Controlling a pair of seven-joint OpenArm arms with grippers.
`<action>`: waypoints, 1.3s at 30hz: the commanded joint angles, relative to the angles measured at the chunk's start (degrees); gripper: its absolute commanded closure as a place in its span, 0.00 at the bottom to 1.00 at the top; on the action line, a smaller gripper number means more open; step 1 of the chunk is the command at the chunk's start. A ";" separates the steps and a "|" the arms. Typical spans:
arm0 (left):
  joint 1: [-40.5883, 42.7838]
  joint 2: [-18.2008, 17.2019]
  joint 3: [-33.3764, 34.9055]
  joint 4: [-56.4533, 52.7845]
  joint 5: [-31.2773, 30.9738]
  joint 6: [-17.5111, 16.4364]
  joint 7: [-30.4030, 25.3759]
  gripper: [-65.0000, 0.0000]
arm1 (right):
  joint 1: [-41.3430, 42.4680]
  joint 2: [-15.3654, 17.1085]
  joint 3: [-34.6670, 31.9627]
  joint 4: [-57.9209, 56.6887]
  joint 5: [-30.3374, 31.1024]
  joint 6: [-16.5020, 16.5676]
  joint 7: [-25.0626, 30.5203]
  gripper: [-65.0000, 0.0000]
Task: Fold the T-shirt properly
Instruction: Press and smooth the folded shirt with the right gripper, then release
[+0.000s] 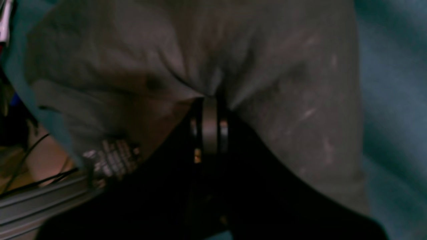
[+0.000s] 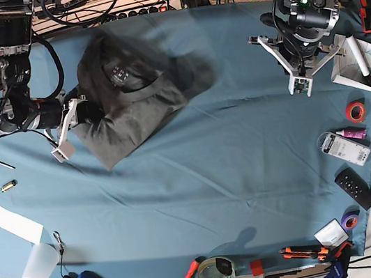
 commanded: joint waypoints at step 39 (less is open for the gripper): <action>0.70 -4.35 -0.48 1.09 2.86 1.81 -0.13 1.00 | -0.37 0.50 16.74 11.63 0.11 2.19 0.27 1.00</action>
